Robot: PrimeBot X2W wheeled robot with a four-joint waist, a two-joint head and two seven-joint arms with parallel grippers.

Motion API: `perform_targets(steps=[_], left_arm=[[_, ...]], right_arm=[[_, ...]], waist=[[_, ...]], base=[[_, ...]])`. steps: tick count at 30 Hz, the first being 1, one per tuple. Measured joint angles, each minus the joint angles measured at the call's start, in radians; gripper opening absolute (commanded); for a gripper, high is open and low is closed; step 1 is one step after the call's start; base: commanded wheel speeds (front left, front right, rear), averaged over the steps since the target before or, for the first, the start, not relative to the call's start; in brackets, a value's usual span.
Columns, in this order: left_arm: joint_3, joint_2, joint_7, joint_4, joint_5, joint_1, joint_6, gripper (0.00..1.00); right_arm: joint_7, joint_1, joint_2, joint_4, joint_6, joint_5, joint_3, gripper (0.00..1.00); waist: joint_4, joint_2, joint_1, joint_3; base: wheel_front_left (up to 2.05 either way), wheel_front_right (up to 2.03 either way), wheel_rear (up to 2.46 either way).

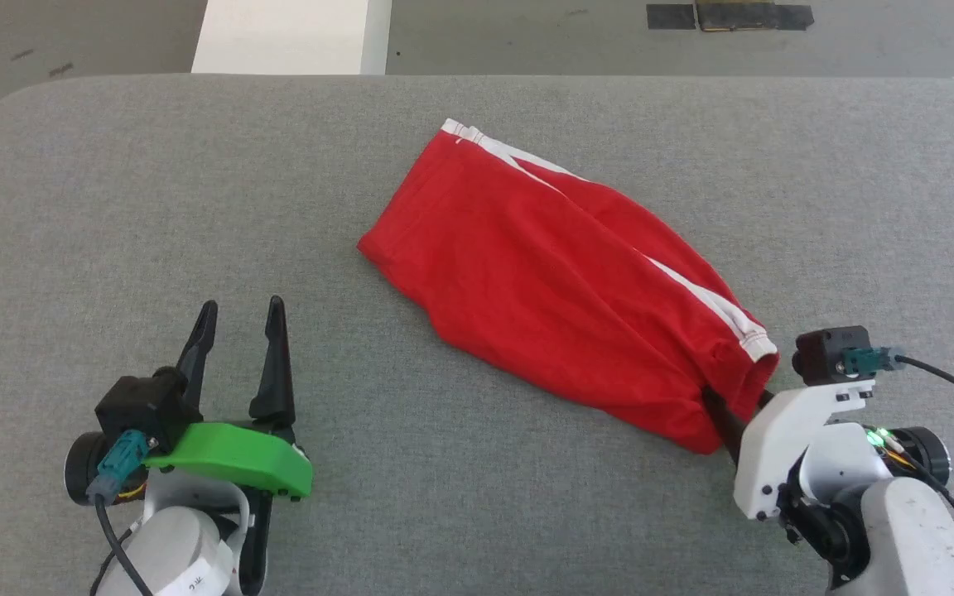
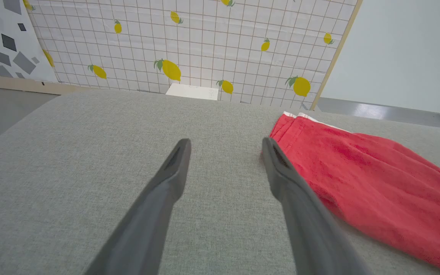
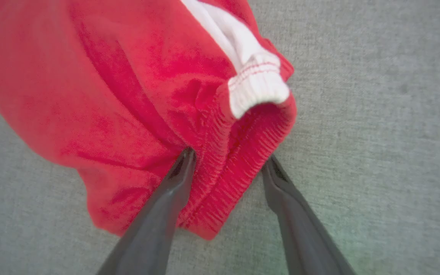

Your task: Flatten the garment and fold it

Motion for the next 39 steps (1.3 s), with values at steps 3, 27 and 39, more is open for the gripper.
perform_targets(steps=[3,27,39], left_arm=[[-0.003,0.005,0.014,0.010,-0.002,-0.002,-0.006,1.00],[-0.177,0.005,0.755,0.516,-0.070,-0.595,-0.136,0.47],[-0.141,-0.032,0.713,0.555,-0.166,-0.610,-0.224,0.00]], right_arm=[[-0.029,-0.011,0.005,0.020,0.000,0.003,0.023,0.00],[-0.096,-0.077,0.008,-0.029,0.001,0.095,0.103,0.00],[-0.120,-0.092,0.007,-0.011,0.001,0.093,0.084,0.00]], waist=[[-0.011,0.0000,0.0000,-0.006],[-0.137,0.0000,0.0000,0.114],[-0.119,0.0000,0.0000,0.119]], base=[[0.00,0.00,0.00],[0.00,0.00,0.00],[0.00,0.00,0.00]])
